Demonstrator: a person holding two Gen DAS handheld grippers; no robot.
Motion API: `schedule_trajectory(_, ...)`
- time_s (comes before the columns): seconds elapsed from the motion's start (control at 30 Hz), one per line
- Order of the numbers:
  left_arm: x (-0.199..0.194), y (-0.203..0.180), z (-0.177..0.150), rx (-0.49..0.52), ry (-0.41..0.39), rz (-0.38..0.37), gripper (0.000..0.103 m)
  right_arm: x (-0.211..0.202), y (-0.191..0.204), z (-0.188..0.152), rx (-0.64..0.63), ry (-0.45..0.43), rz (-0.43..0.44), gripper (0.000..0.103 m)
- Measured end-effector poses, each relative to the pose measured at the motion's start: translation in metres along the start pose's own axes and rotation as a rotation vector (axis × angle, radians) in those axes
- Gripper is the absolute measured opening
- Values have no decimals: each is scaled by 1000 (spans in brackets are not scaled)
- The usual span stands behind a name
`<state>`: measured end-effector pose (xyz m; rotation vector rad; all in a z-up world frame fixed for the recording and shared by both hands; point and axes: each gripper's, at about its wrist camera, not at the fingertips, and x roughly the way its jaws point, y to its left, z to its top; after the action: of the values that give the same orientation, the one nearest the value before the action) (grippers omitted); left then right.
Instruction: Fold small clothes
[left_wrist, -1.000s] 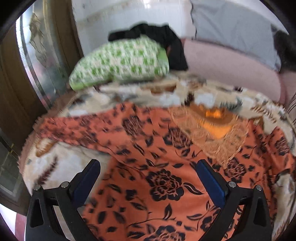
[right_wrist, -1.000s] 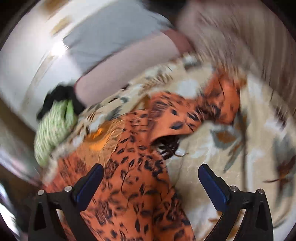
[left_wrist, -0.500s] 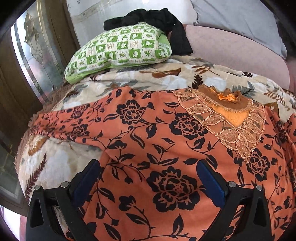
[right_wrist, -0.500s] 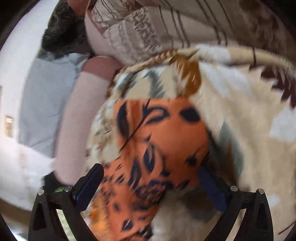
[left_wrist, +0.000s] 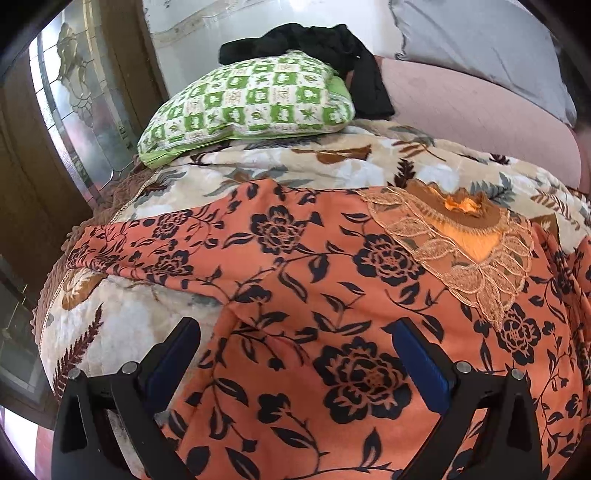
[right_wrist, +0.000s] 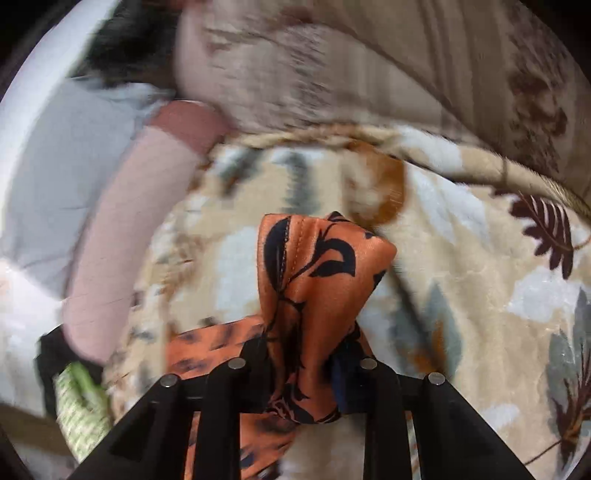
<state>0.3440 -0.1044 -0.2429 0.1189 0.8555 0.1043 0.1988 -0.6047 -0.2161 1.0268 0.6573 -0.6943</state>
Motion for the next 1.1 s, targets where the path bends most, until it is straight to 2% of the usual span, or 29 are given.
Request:
schedule_trajectory(0.13,1,25,5,-54,-5,28,103,-35,49,-19,-77,28,174,26)
schedule_trajectory(0.27,4,63,13,-132,-21,93,103,-55,124,-61,-174,124,350,26)
schedule_trajectory(0.43,17,123,20,-246,-11,183,103,-42,230,-157,-309,321,507,26)
schedule_trajectory(0.57,26,163,20,-348,13,218,103,-9,279,-238,-340,455,572,26)
schedule_trajectory(0.63,29,179,19,-386,18,234,103,15,296,-280,-318,560,617,30)
schedule_trajectory(0.67,31,184,20,-398,21,241,103,30,303,-302,-313,613,615,33)
schedule_trajectory(0.7,32,187,20,-406,23,245,103,41,308,-317,-320,639,599,50)
schedule_trajectory(0.73,33,189,20,-412,23,250,103,52,313,-330,-336,659,577,76)
schedule_trajectory(0.77,34,190,20,-415,22,253,103,59,315,-343,-342,680,579,80)
schedule_trajectory(0.8,35,188,21,-414,21,254,103,65,316,-353,-335,702,599,80)
schedule_trajectory(0.9,36,177,24,-376,11,248,103,66,316,-361,-347,723,665,80)
schedule_trajectory(0.97,34,166,26,-350,3,247,103,53,311,-348,-376,673,687,80)
schedule_trajectory(1.1,33,142,32,-305,-15,200,103,30,285,-301,-466,503,616,80)
